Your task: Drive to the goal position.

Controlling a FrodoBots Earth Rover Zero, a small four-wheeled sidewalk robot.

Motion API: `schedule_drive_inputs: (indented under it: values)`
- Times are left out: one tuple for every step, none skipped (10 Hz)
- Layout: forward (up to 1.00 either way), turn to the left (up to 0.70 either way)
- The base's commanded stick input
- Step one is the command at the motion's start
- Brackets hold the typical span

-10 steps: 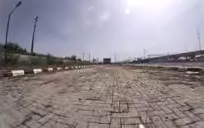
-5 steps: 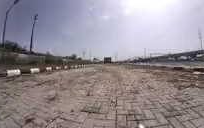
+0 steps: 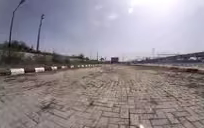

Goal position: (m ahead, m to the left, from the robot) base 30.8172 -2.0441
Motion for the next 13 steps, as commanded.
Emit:
schedule_drive_inputs:
  values:
    - [1.00,0.00]
    - [1.00,0.00]
    - [1.00,0.00]
    - [1.00,0.00]
    - [1.00,0.00]
    - [1.00,0.00]
    - [1.00,0.00]
    - [1.00,0.00]
    - [1.00,0.00]
    - [1.00,0.00]
    - [1.00,0.00]
    - [1.00,0.00]
    - [1.00,0.00]
